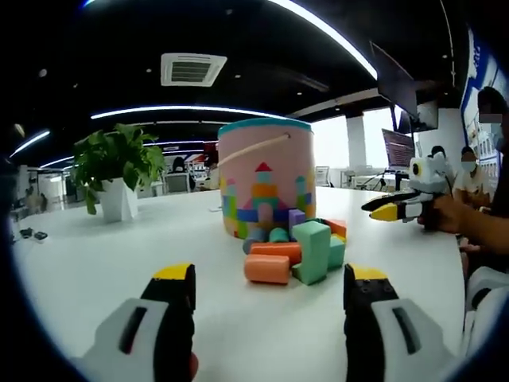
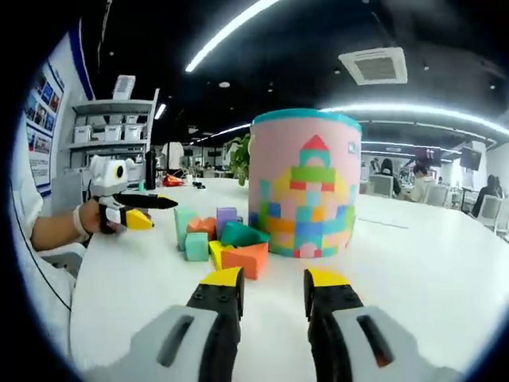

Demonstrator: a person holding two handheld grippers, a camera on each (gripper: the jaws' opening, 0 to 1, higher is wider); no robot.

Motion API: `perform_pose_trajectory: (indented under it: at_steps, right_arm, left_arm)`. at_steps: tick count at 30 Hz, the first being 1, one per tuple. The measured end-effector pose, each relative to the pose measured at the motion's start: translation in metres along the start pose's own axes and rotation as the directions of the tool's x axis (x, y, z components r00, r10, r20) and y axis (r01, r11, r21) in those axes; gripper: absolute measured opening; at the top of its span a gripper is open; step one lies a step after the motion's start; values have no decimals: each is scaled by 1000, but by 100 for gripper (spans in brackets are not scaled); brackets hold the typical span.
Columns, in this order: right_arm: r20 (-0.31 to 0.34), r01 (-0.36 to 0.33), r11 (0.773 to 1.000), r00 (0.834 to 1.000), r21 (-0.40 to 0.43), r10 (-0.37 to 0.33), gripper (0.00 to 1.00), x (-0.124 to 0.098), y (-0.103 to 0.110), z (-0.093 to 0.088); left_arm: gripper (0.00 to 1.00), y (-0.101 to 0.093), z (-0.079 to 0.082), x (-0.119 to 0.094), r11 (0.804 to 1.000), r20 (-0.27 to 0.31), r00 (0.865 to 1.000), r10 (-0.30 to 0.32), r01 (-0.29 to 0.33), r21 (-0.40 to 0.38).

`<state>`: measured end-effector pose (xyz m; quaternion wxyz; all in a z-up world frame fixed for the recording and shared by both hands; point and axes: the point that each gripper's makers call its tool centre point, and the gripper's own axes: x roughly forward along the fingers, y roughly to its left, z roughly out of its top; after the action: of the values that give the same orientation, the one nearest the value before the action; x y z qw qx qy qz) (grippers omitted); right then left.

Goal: Arrange the toys in the designated storage area by placing each visible toy with the group until no toy remains scattered across the table.

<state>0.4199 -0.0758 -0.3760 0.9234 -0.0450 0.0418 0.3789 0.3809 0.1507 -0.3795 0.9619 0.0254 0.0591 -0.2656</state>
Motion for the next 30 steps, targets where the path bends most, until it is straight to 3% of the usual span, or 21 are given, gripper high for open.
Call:
perform_pose_trajectory:
  at_steps: [8,15,18,21,30]
  right_arm:
    - [-8,-27,998,1000,54,28,31,-4,10,-1]
    - [-14,-33,997,999,63,34,31,-5,13,-2]
    - [-48,-42,997,998,63,45,31,1,10,-8]
    - [-74,-60,998,995,35,62,30,0,23,-11]
    - [-105,-122,992,987,17,123,31,33,38,-13]
  left_arm:
    - [78,12,-2,3,999,-3,1000,27,-27,-31]
    - [75,10,-5,3,999,-15,1000,23,-24,-39]
    - [74,9,-5,3,1000,-19,1000,25,-25,-19]
    - [73,8,-5,1,1000,-18,1000,24,-24,-10]
    - [73,6,-4,1,1000,-11,1000,9,-9,-10]
